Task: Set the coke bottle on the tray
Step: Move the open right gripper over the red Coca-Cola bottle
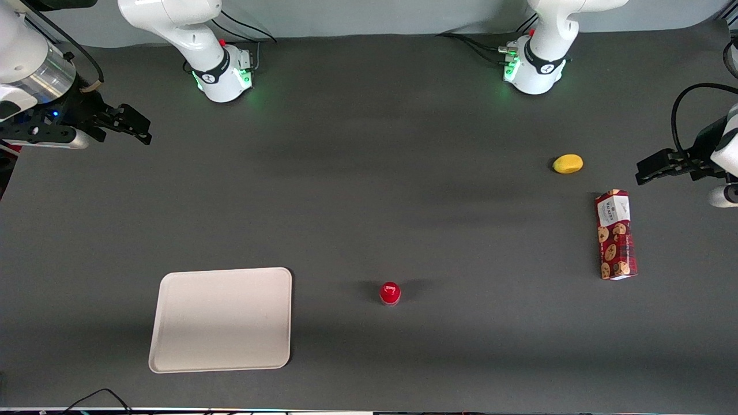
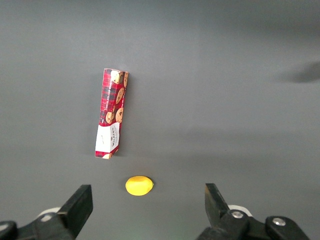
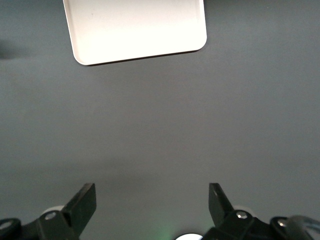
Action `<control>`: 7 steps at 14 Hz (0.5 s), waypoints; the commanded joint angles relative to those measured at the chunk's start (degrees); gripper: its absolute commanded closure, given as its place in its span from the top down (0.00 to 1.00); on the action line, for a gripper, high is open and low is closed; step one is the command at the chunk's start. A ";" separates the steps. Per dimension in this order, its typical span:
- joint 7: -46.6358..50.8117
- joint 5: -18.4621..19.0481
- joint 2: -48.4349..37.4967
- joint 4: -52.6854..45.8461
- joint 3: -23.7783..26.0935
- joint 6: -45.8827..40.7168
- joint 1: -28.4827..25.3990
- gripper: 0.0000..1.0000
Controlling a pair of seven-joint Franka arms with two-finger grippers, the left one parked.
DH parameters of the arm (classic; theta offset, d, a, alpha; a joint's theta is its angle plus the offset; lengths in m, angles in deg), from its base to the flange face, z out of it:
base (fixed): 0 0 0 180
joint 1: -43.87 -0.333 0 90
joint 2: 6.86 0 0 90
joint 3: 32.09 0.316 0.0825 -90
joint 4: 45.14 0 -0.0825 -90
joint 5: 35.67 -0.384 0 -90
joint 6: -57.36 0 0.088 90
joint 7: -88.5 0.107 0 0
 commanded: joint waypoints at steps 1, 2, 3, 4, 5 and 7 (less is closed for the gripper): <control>-1.25 -0.72 -0.69 -0.62 -0.11 -0.80 0.03 1.00; -1.25 -0.54 -0.43 -1.49 -0.02 -1.93 -0.06 1.00; -1.34 -0.53 -0.08 -2.80 0.33 -2.64 -0.15 1.00; -1.86 -0.45 0.19 -3.43 1.20 -3.25 -0.67 1.00; -1.43 -0.45 0.54 -4.22 5.48 -3.35 -0.50 1.00; 1.62 -1.23 5.25 -10.34 12.43 -3.26 -0.58 1.00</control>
